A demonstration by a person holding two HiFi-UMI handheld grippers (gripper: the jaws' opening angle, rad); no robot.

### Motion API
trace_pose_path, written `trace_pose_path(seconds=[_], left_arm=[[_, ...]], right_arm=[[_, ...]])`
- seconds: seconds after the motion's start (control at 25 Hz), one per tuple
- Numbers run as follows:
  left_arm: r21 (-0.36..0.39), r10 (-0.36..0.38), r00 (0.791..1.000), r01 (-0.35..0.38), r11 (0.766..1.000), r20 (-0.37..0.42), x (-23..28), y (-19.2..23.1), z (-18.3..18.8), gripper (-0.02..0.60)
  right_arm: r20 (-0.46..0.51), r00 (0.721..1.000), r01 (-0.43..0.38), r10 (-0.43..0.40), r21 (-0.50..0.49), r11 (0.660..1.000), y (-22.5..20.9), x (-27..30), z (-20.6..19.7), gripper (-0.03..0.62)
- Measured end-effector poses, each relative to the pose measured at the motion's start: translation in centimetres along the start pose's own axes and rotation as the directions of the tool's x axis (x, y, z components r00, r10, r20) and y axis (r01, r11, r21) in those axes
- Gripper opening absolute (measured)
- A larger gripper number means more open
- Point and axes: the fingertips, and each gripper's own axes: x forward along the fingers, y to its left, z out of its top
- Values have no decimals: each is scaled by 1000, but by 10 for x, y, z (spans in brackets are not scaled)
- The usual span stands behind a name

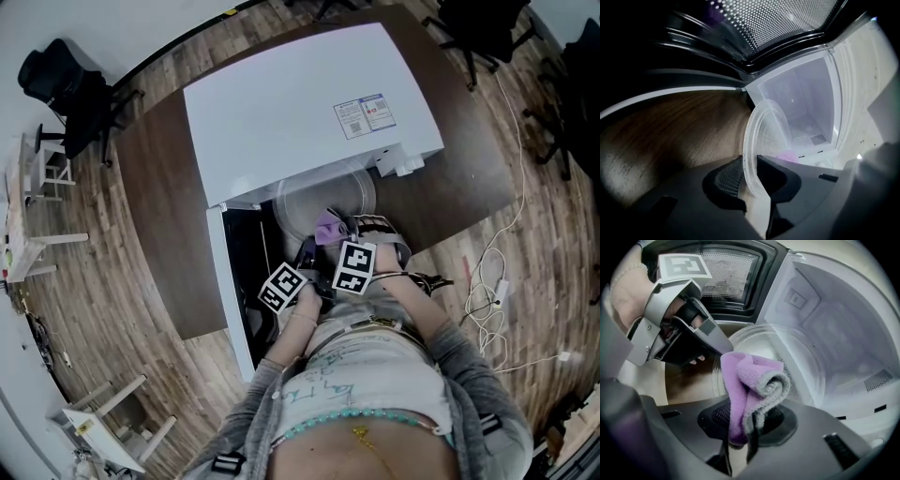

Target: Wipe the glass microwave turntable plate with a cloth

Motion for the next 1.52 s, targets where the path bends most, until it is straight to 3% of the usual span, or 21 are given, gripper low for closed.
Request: trace_pose_path(seconds=[0.72,1.28,1.52], left_arm=[[-24,-18,1000,18,1000,-18,-1,0,0,91],[-79,-145,989,147,986,29,-7,-4,0,67],[-96,-229,970,237,967,87,-13,-11,4,52]], right_arm=[[57,998,-19,20,-24,1000,-8,-9,4,112],[117,993,0,-14,124,992,-41,-26,-22,112],[120,992,10,-32,176,984,-54,-32,-32,112]])
